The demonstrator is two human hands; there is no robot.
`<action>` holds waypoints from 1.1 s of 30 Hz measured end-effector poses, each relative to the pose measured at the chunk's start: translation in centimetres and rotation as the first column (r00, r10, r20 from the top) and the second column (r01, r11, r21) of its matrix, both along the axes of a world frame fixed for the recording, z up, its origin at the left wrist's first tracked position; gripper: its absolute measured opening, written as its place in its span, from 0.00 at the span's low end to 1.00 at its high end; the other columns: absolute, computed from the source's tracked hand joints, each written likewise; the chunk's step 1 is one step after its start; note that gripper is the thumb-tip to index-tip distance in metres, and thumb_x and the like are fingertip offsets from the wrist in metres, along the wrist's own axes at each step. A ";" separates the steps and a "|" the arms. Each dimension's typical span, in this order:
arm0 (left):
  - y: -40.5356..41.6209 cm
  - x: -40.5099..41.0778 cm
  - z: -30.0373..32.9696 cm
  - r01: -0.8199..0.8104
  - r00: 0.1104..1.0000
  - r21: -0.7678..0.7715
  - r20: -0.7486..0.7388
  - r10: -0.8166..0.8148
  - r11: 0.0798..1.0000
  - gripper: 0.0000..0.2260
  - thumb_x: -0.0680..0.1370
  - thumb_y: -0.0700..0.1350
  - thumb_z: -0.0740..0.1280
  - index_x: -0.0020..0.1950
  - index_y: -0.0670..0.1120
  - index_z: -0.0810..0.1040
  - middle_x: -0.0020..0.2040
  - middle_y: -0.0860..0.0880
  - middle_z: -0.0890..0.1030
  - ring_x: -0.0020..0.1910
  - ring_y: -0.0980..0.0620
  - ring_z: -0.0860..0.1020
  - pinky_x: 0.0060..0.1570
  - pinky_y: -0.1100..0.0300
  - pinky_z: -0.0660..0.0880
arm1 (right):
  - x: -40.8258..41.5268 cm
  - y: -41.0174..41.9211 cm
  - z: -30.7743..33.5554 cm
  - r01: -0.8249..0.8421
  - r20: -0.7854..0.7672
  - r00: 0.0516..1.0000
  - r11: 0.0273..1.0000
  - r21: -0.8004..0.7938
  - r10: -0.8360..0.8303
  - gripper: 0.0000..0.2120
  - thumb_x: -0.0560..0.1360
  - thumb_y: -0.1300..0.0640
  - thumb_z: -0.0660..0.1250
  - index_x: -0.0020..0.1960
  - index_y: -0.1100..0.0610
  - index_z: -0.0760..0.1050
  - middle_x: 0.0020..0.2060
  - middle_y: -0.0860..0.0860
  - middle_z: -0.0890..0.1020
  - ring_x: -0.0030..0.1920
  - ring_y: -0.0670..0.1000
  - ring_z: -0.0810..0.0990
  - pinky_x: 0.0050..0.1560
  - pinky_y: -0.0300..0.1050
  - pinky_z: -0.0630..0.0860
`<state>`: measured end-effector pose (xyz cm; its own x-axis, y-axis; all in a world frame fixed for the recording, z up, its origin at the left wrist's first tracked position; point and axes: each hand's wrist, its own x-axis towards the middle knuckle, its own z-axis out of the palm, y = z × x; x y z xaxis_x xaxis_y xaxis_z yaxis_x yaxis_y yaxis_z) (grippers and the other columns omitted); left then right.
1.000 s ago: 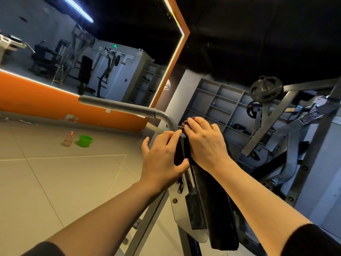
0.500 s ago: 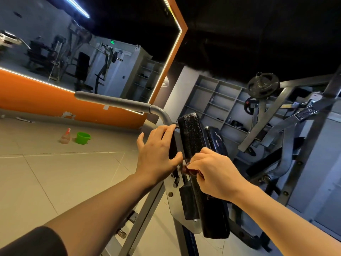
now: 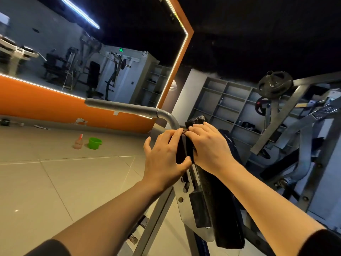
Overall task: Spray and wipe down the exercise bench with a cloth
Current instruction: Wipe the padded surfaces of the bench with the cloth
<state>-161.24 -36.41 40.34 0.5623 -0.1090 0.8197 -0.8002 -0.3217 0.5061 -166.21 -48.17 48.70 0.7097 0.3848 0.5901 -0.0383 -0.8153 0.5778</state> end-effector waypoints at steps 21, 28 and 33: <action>0.1 0.4 -0.2 0.048 0.999 -0.007 0.008 -0.048 0.999 0.33 0.72 0.62 0.61 0.75 0.53 0.63 0.68 0.53 0.70 0.68 0.53 0.68 0.73 0.37 0.52 | 2.3 0.7 0.4 -0.137 0.180 0.975 0.990 0.014 0.132 0.12 0.73 0.62 0.72 0.56 0.62 0.80 0.50 0.59 0.83 0.51 0.61 0.82 0.50 0.57 0.82; 0.3 0.4 -0.1 0.050 0.999 -0.004 0.018 -0.050 0.999 0.31 0.72 0.62 0.61 0.74 0.53 0.64 0.66 0.54 0.71 0.67 0.53 0.69 0.73 0.37 0.52 | -1.2 -0.8 0.0 0.050 0.100 0.994 0.997 -0.056 -0.044 0.21 0.75 0.47 0.56 0.59 0.55 0.79 0.58 0.50 0.82 0.59 0.56 0.76 0.58 0.49 0.66; 0.2 0.3 0.0 0.034 0.999 -0.011 0.020 -0.034 0.999 0.32 0.72 0.62 0.61 0.74 0.52 0.65 0.65 0.52 0.72 0.66 0.51 0.70 0.71 0.37 0.54 | -4.8 -1.6 -2.8 0.048 -0.022 0.999 0.997 -0.062 -0.049 0.13 0.70 0.54 0.66 0.52 0.56 0.82 0.51 0.49 0.83 0.51 0.52 0.76 0.48 0.46 0.77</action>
<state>-160.91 -36.17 40.31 0.5422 -0.1180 0.8319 -0.8204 -0.2886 0.4937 -171.02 -49.79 45.87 0.7419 0.3844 0.5493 -0.0627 -0.7759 0.6277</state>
